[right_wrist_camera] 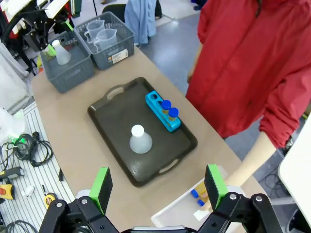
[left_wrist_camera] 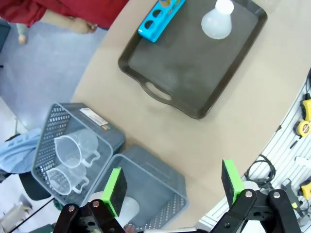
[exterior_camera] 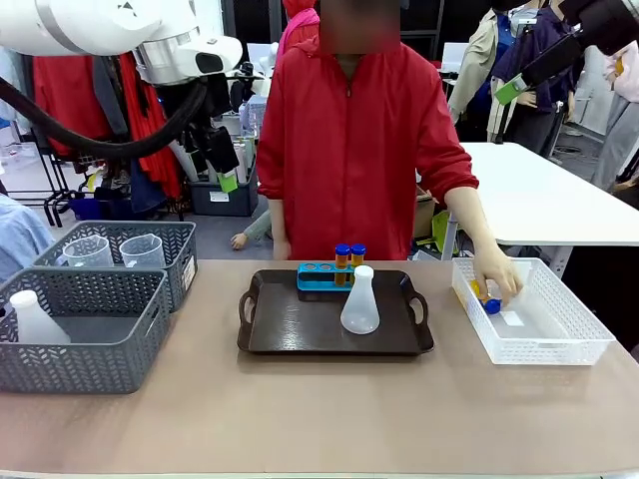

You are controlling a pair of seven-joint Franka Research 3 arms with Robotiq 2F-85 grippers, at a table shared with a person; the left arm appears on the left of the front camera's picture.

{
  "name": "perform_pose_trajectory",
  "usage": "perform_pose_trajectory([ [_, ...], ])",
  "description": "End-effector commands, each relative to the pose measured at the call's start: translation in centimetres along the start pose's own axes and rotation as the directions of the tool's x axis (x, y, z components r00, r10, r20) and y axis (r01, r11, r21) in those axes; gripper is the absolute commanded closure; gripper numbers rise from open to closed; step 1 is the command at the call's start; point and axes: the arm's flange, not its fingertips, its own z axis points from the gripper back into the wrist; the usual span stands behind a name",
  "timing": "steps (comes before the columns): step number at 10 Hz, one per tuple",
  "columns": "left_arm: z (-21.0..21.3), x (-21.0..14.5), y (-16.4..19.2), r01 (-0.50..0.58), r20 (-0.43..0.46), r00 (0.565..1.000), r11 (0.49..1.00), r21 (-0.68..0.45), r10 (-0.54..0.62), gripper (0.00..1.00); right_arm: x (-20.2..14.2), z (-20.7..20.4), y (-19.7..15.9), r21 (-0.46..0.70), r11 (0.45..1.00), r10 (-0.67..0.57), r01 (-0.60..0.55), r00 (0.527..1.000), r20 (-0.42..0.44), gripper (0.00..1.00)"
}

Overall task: Prepare the laboratory tools.
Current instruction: Pick up one Large Measuring Cup and place it on the Handle tray.

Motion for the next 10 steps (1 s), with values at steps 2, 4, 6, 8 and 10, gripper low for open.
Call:
perform_pose_trajectory([
  [2,0.0,0.0,0.0,0.0,0.0,1.0,1.0,0.0,0.0,0.0,0.1,0.1,0.0,0.009,1.0,0.007,-0.007,1.0,0.011,0.0],
  [4,1.6,-1.2,2.0,-0.099,-0.005,0.995,0.995,0.028,0.099,0.0,0.1,0.1,0.0,0.009,1.0,0.007,-0.007,1.0,0.011,0.0],
  [6,3.2,-3.1,4.7,-0.233,0.022,0.973,0.97,0.065,0.232,0.0,0.1,0.1,0.0,0.009,1.0,0.007,-0.007,1.0,0.011,0.0],
  [8,3.5,-5.1,8.3,-0.379,0.043,0.925,0.918,0.116,0.377,0.0,0.1,0.1,0.0,0.009,1.0,0.007,-0.007,1.0,0.011,0.0],
  [10,2.6,-7.8,12.2,-0.47,0.049,0.883,0.873,0.129,0.468,0.0,0.1,0.1,0.0,0.009,1.0,0.007,-0.007,1.0,0.011,0.0],
])
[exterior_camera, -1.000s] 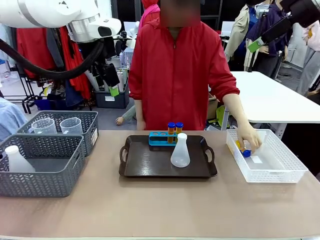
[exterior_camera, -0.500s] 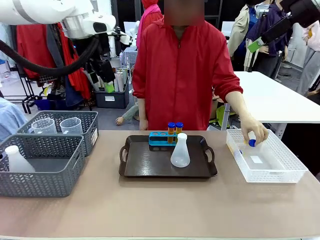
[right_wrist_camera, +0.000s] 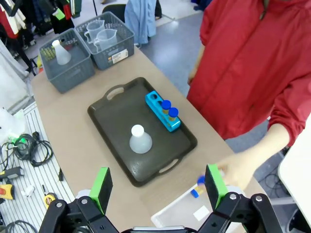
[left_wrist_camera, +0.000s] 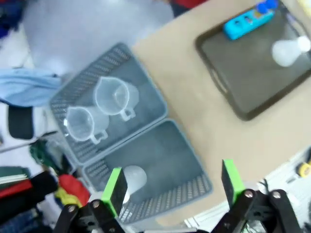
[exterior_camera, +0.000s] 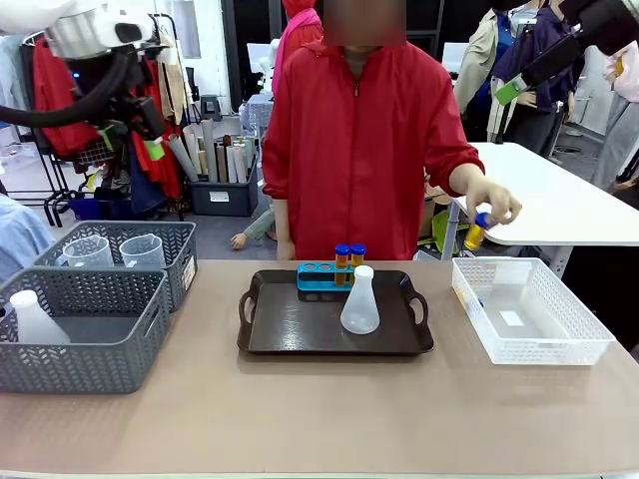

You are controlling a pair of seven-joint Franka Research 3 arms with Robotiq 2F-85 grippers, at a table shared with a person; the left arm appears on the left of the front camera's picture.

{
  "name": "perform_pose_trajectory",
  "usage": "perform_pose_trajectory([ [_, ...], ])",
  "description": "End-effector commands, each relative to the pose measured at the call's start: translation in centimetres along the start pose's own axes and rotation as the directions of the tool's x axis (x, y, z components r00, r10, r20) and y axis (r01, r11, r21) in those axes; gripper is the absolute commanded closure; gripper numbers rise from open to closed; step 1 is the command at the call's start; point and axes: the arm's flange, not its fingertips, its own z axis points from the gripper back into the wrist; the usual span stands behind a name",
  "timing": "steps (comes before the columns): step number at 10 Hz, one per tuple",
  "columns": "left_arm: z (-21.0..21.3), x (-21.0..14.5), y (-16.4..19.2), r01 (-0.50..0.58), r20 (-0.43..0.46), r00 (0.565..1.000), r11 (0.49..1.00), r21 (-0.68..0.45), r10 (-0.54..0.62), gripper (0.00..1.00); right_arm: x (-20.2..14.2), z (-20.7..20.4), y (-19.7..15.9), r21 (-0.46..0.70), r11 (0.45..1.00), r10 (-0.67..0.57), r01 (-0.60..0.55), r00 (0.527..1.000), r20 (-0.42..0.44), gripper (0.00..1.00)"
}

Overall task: Prepare the laboratory tools.
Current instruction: Pick up one Large Measuring Cup and place it on the Handle tray.

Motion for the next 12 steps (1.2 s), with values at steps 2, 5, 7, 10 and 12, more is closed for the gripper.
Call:
perform_pose_trajectory([
  [2,-2.8,-1.7,5.1,-0.165,-0.027,0.986,0.986,0.025,0.165,0.0,0.1,0.1,0.0,0.01,1.0,0.007,-0.007,1.0,0.011,0.0],
  [5,-4.7,-4.4,9.3,-0.322,-0.061,0.943,0.944,0.076,0.326,0.0,0.1,0.1,0.0,0.01,1.0,0.007,-0.007,1.0,0.011,0.0],
  [7,-5.9,-6.2,11.9,-0.386,-0.088,0.913,0.914,0.123,0.398,0.0,0.1,0.1,0.0,0.01,1.0,0.007,-0.007,1.0,0.011,0.0],
  [10,-5.4,-6.1,11.0,-0.361,-0.058,0.928,0.927,0.107,0.368,0.0,0.1,0.1,0.0,0.01,1.0,0.007,-0.007,1.0,0.011,0.0],
  [12,-5.7,-6.2,12.4,-0.374,-0.088,0.919,0.921,0.108,0.384,0.0,0.1,0.1,0.0,0.01,1.0,0.007,-0.007,1.0,0.011,0.0],
])
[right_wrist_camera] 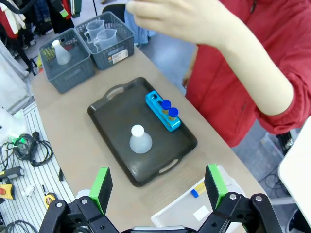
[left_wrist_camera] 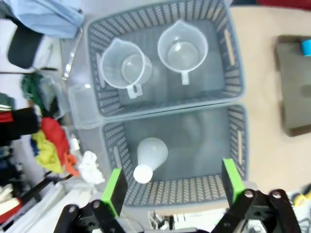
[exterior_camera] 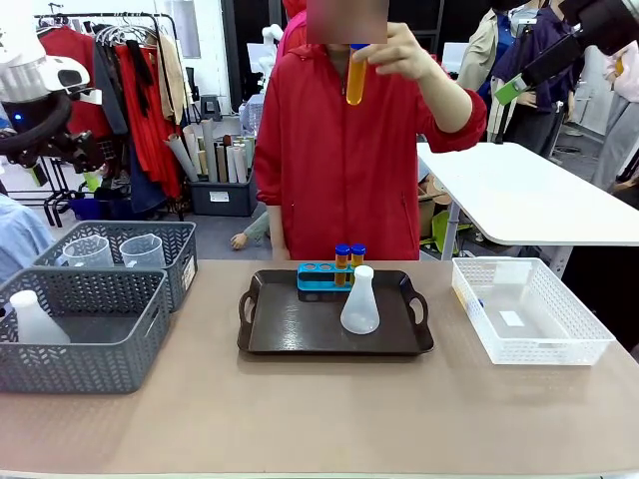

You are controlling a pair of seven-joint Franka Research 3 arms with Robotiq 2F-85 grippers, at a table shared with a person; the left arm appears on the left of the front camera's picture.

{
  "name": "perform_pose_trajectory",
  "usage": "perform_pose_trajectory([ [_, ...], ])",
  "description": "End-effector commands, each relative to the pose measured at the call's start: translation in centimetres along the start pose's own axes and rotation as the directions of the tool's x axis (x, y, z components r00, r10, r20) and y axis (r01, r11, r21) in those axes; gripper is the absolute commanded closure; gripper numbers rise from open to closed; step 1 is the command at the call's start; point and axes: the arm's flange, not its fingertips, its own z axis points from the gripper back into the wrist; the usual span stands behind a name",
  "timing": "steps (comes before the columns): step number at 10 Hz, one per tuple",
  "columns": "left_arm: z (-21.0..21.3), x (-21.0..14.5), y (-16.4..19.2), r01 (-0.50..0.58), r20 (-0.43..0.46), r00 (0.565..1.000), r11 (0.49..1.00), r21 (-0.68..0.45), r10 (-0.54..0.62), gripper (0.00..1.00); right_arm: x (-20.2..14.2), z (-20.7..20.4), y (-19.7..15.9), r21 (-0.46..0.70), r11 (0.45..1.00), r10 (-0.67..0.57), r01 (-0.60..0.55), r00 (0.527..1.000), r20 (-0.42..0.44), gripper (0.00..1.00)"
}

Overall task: Prepare the laboratory tools.
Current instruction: Pick up one Large Measuring Cup and place it on the Handle tray.

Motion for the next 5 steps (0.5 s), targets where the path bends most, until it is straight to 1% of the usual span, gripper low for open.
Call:
perform_pose_trajectory([
  [1,-0.44,-0.2,1.89,-0.034,-0.008,0.999,0.999,0.01,0.034,0.0,0.05,0.1,-0.05,0.01,1.0,0.006,-0.006,1.0,0.011,0.0],
  [5,-0.52,-0.15,1.74,-0.031,-0.01,0.999,1.0,0.005,0.031,0.0,0.05,0.1,-0.05,0.01,1.0,0.006,-0.006,1.0,0.011,0.0],
])
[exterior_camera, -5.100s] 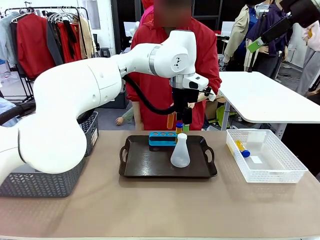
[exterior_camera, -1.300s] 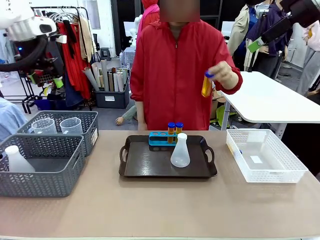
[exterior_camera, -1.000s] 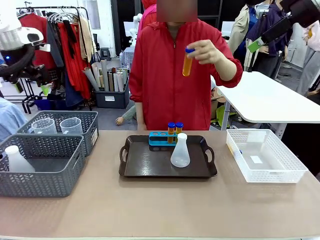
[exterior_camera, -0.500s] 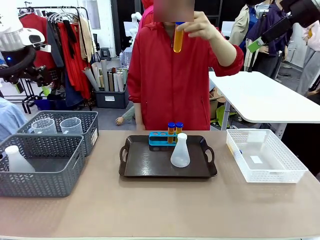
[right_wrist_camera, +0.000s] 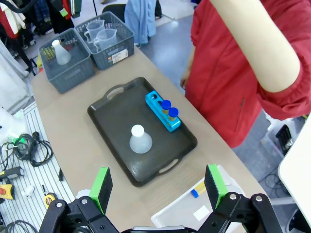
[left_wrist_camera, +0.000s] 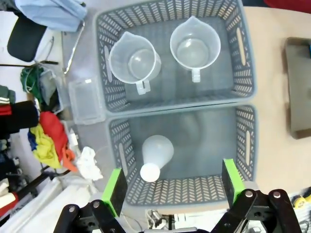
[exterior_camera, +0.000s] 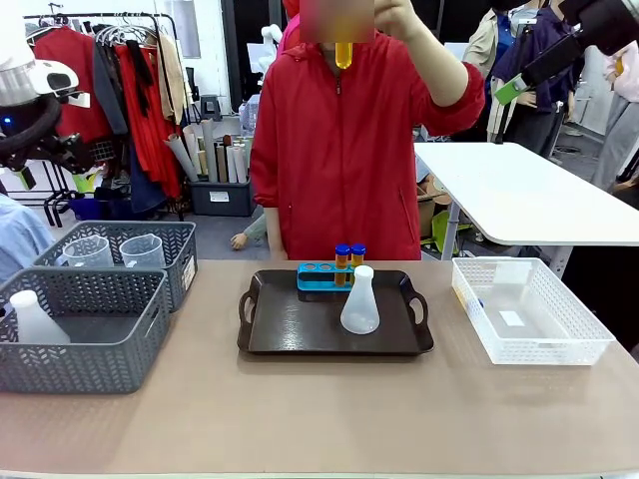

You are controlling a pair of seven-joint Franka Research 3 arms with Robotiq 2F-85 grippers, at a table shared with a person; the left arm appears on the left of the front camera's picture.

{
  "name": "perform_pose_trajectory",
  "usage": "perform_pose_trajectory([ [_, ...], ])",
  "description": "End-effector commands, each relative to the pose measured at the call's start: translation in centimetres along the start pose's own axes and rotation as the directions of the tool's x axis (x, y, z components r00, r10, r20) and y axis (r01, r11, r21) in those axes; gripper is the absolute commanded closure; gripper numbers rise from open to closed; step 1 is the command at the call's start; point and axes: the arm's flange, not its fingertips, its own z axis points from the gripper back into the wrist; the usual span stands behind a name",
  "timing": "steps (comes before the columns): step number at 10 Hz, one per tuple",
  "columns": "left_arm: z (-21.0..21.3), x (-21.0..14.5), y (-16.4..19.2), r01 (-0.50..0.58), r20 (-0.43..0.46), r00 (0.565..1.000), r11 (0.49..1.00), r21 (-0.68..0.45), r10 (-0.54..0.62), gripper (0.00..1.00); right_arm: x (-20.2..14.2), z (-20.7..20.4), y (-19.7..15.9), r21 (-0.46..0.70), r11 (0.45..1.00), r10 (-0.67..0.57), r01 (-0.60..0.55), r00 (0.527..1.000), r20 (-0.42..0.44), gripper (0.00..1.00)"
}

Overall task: Prepare the laboratory tools.
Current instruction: Pick up one Large Measuring Cup and place it on the Handle tray.

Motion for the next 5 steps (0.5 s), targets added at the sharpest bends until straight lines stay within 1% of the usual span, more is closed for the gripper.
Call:
perform_pose_trajectory([
  [1,-1.3,0.6,1.3,0.043,0.001,0.999,0.999,-0.008,-0.043,0.0,0.1,0.1,-0.1,0.01,1.0,0.006,-0.007,1.0,0.011,0.0],
  [2,-2.9,0.8,2.1,0.026,-0.003,1.0,1.0,-0.018,-0.026,0.0,0.1,0.1,-0.1,0.01,1.0,0.006,-0.007,1.0,0.011,0.0],
  [3,-4.4,0.8,2.8,0.047,0.003,0.999,0.998,-0.03,-0.047,0.0,0.1,0.1,-0.1,0.01,1.0,0.006,-0.007,1.0,0.011,0.0],
  [4,-5.9,0.8,3.4,0.039,-0.015,0.999,0.997,-0.06,-0.04,0.0,0.1,0.1,-0.1,0.01,1.0,0.006,-0.007,1.0,0.011,0.0],
  [5,-7.1,0.8,3.8,0.045,0.017,0.999,0.996,-0.072,-0.044,0.0,0.1,0.1,-0.1,0.01,1.0,0.006,-0.007,1.0,0.011,0.0],
])
